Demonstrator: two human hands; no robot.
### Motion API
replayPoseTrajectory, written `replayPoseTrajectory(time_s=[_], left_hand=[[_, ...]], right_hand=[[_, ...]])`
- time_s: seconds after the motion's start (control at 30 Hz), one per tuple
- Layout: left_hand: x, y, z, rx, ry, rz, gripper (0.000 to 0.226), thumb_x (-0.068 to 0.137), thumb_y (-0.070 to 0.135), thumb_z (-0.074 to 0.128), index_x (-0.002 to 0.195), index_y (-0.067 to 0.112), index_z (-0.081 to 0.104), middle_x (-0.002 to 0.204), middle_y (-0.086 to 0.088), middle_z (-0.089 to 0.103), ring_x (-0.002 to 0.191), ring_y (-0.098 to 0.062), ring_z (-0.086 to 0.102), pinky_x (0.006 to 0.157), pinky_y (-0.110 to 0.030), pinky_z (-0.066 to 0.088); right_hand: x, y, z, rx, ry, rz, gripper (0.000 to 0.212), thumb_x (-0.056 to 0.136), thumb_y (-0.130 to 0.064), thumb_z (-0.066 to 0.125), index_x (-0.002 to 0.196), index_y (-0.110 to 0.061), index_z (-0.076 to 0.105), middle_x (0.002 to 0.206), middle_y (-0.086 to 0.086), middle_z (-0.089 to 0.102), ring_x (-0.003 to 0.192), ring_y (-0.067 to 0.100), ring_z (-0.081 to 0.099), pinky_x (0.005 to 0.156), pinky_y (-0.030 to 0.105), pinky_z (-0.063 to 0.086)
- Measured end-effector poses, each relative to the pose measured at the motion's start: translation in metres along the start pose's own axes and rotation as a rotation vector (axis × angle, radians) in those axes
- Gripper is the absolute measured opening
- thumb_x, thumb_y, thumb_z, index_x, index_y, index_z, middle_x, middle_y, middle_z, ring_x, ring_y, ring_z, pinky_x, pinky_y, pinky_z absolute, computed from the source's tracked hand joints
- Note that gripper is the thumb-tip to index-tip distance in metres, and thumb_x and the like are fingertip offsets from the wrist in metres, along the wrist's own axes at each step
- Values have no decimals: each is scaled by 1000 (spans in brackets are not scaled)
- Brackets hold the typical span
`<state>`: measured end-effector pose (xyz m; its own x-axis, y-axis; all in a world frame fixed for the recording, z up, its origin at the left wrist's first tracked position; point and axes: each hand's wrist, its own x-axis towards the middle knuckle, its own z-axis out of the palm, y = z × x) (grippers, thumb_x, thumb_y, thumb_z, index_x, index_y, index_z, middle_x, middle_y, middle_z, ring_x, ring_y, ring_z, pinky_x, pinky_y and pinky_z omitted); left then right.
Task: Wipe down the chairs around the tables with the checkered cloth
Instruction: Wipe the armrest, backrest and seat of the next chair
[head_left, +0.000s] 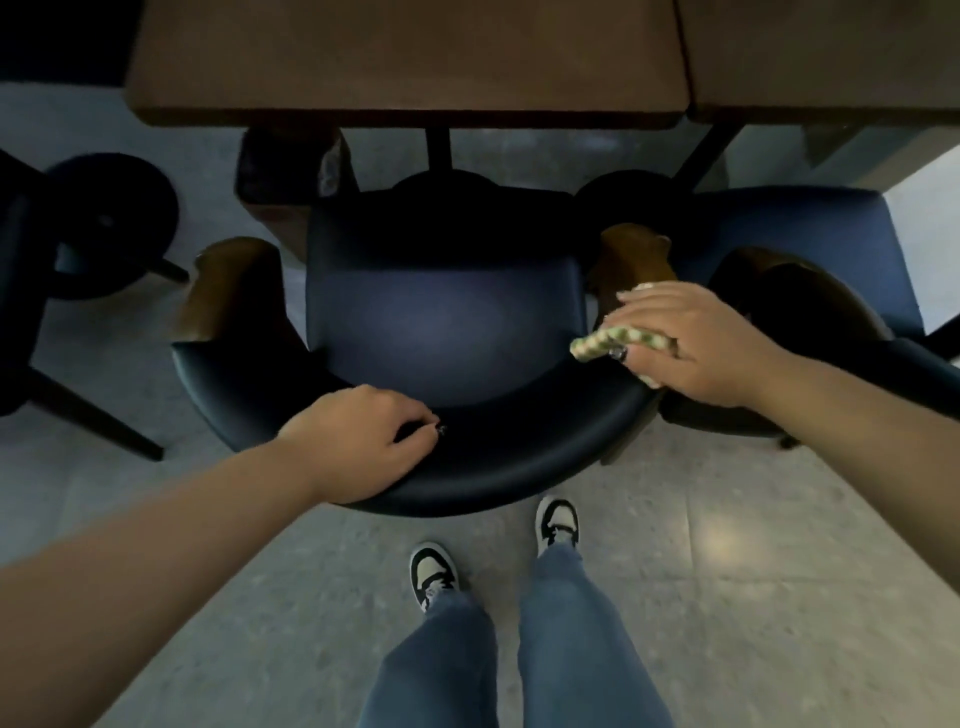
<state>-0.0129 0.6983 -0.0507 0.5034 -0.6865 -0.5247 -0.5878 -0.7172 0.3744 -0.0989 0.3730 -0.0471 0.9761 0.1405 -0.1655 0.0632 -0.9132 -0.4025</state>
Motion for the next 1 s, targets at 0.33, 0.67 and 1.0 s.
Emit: replayPoseTrajectory(time_s=[0.33,0.67,1.0], left_hand=[[-13,1,10,-65,537,85,33,84,36,41,70,18,65,56,4,57,53,-20,55,52,-35,47],[-12,2,9,-60,576,55,35,85,36,40,69,15,63,58,3,59,54,-22,56,51,-36,47],[-25,-32,-5,-216,780,-104,36,92,28,42,81,7,70,70,-7,67,63,-27,61,63,-43,50]], right_hand=[[-2,-8,21,4,225,58,53,92,-36,34,75,0,69,76,15,69,81,34,64,79,43,47],[-25,-92,63,-44,500,87,37,90,-23,47,77,0,73,79,13,72,79,28,68,84,37,48],[-16,-182,98,-49,572,261,32,91,-20,48,85,-2,74,85,9,73,82,25,68,83,35,49]])
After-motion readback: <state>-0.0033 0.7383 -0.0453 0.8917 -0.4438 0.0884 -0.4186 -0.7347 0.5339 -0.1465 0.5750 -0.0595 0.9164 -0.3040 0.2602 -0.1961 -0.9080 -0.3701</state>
